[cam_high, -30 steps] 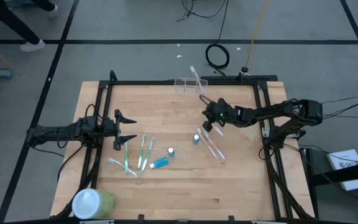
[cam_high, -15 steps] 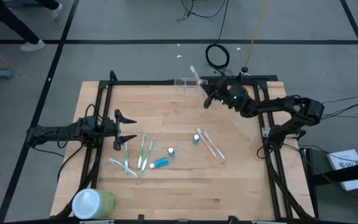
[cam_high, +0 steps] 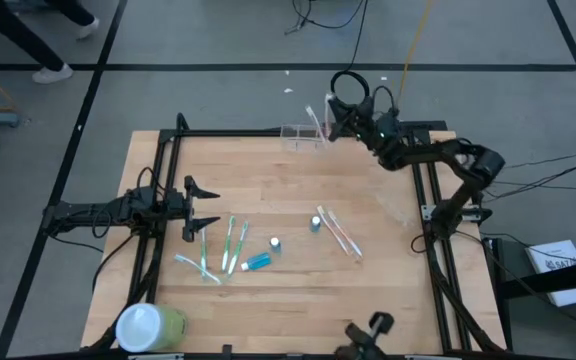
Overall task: Pick & Place toothbrushing station
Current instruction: Put the orange toothbrush into the transparent organizer
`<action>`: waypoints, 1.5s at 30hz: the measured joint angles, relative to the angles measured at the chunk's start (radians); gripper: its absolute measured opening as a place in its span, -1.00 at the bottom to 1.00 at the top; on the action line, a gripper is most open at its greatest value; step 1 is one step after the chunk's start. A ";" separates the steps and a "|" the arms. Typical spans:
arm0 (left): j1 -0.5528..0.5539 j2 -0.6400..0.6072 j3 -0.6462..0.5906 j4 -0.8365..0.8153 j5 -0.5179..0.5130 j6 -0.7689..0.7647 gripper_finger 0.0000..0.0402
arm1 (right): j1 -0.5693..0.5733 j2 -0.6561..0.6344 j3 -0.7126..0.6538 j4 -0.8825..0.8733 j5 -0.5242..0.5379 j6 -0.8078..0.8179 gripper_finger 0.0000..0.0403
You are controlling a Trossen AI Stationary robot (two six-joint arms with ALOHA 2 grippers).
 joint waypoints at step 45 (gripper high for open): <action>0.000 0.000 0.000 0.000 0.000 0.000 0.54 | -0.098 0.239 0.156 -0.244 -0.120 -0.053 -1.00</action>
